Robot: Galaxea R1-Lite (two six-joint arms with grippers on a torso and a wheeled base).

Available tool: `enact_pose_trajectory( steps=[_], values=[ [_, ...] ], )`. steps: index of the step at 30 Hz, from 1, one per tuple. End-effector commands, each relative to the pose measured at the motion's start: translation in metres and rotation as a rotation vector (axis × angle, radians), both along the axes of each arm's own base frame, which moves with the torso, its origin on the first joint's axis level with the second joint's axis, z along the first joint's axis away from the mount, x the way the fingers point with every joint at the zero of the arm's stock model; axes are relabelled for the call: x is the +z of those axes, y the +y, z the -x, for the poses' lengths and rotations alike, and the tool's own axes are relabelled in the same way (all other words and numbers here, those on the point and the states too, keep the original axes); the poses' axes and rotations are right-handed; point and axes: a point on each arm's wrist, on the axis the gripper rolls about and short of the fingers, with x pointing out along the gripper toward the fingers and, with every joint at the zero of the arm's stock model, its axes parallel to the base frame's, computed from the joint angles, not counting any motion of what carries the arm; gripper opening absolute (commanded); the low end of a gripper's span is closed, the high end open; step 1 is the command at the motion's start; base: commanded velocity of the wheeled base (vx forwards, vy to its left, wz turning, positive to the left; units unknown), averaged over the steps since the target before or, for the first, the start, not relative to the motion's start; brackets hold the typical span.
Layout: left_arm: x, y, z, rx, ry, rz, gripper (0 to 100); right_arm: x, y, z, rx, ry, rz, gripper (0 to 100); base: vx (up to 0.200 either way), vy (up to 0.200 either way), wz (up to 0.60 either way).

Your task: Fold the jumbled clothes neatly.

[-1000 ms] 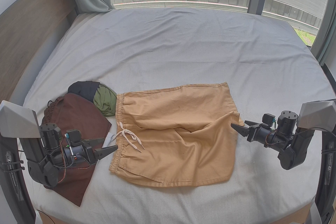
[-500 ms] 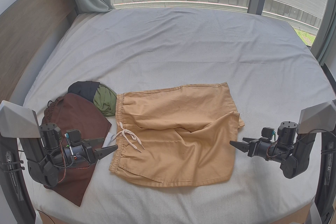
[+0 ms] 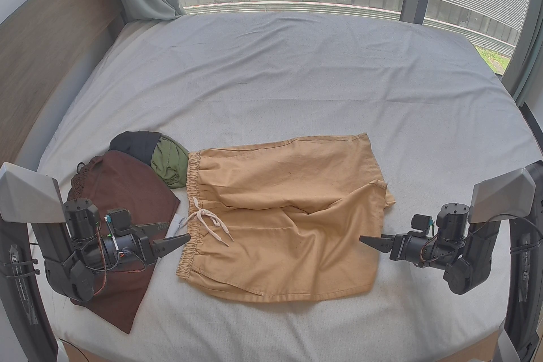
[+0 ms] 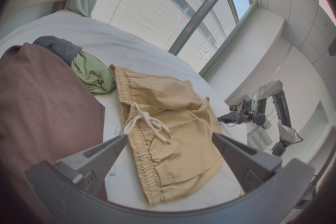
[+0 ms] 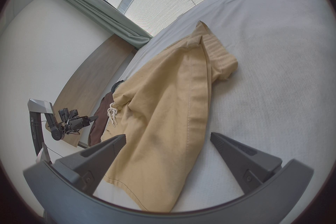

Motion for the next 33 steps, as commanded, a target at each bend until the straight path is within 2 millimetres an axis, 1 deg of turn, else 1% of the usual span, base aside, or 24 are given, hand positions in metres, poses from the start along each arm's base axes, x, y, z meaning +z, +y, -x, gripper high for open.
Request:
enact_pose_trajectory(
  steps=[1, 6, 12, 14, 18, 24, 29, 33],
  values=[
    [0.0, 0.001, 0.0, 0.002, 0.0, 0.0, 100, -0.016, 0.009, 0.0, 0.025, 0.042, -0.001, 100, 0.0, 0.0, 0.0],
    [0.0, 0.0, 0.0, 0.0, -0.001, 0.0, 100, -0.02, 0.017, 0.001, 0.029, 0.091, -0.039, 100, 0.0, 0.0, 0.0],
    [0.002, 0.0, 0.0, 0.0, -0.006, 0.0, 100, -0.018, 0.022, 0.0, 0.058, 0.103, -0.076, 100, 0.0, 0.0, 0.0],
    [0.002, 0.001, 0.0, 0.0, -0.006, 0.001, 100, -0.014, 0.022, 0.0, 0.068, 0.095, -0.082, 100, 0.0, 0.0, 0.0],
    [0.002, 0.0, 0.0, -0.003, -0.006, 0.001, 100, 0.005, 0.021, 0.001, 0.092, 0.05, -0.1, 100, 0.0, 0.0, 0.0],
    [0.001, 0.0, -0.001, -0.003, -0.006, 0.001, 100, 0.031, 0.015, 0.014, 0.159, 0.023, -0.133, 100, 0.0, 0.0, 0.0],
    [0.002, 0.0, -0.001, -0.003, -0.007, 0.001, 100, 0.046, 0.007, 0.024, 0.204, 0.009, -0.157, 100, 0.0, 0.0, 0.0],
    [0.002, 0.0, -0.001, -0.003, -0.007, 0.001, 100, 0.054, -0.001, 0.027, 0.197, -0.007, -0.162, 100, 0.0, 0.0, 0.0]
  ],
)
